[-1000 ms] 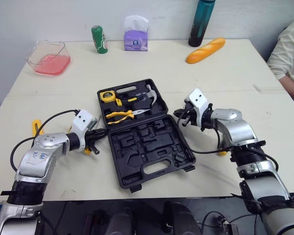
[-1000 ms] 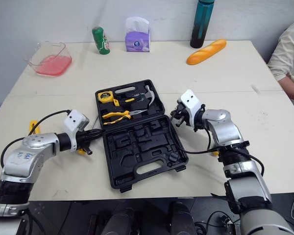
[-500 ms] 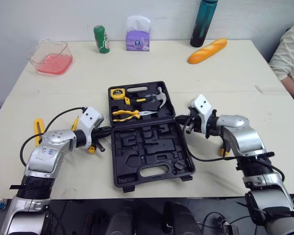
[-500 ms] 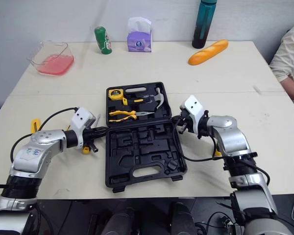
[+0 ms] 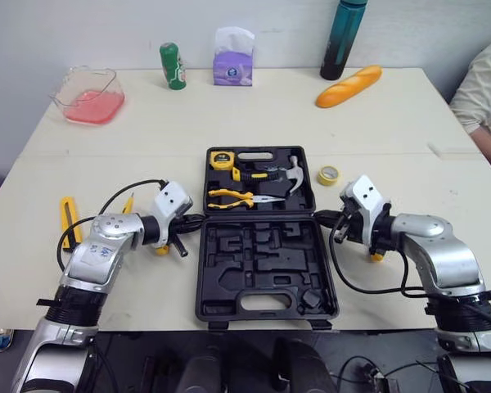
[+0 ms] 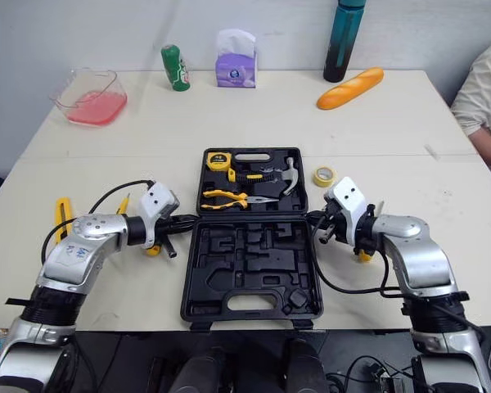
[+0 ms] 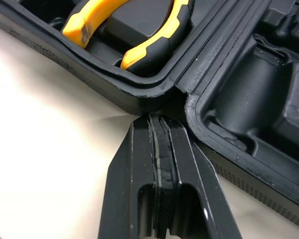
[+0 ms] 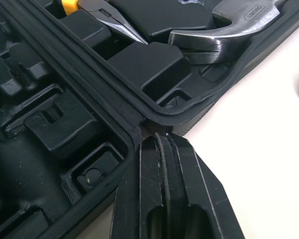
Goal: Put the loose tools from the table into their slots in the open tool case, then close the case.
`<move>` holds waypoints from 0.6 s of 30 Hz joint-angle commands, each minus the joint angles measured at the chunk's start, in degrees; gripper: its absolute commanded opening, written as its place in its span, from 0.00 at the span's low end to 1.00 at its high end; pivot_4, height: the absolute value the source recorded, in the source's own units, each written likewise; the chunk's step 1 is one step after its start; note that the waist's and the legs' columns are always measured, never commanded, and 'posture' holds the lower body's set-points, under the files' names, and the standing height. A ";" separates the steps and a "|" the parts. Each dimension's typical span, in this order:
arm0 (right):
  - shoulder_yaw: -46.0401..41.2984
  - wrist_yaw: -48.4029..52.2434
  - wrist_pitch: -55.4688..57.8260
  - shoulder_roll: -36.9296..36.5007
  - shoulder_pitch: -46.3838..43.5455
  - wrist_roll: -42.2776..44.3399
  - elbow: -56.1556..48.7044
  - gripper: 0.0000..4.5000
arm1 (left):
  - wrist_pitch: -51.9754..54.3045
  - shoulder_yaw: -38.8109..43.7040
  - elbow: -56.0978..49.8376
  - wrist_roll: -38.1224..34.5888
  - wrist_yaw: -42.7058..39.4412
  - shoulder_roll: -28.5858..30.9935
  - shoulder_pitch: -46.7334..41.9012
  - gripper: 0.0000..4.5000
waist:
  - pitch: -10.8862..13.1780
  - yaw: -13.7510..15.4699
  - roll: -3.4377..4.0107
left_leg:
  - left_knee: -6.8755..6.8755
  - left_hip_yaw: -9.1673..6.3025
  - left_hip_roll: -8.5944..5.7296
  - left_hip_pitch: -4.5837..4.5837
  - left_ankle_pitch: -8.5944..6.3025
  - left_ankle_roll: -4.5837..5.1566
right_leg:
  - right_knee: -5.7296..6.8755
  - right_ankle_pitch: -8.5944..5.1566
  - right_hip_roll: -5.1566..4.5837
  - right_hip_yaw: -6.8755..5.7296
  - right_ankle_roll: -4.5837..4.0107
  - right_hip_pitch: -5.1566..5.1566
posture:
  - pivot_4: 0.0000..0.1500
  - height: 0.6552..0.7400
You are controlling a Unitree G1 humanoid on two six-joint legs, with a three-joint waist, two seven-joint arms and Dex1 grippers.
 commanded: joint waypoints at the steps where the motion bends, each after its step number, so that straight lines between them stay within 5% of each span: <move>1: 2.16 0.25 0.16 3.16 -0.20 3.95 -4.75 0.01 | -2.74 -2.48 -1.12 -0.58 -1.95 -2.51 -2.19 0.00 | -0.01 -0.02 -0.02 | 0.00 0.00 0.00 0.00 0.00 0.00 | 0.00 0.00 0.00 0.00 0.00 0.00 | 1.00 1.00; 11: 1.24 -3.59 1.26 5.25 -1.88 2.85 -2.62 0.01 | -3.03 -0.34 1.59 0.96 -0.84 -4.02 -3.76 0.00 | -0.01 -0.52 -0.02 | 0.02 0.01 0.02 0.01 0.00 0.00 | 0.05 0.00 0.01 -0.01 0.00 0.00 | 1.00 1.00; 18: -4.02 -8.13 8.41 0.37 0.85 2.19 -7.87 0.01 | -2.07 5.74 -0.96 0.70 2.69 -2.27 -1.16 0.00 | -0.01 -0.19 -0.02 | 0.05 -0.02 0.01 -0.01 0.00 0.01 | 0.06 0.01 -0.02 0.03 0.00 0.00 | 1.00 1.00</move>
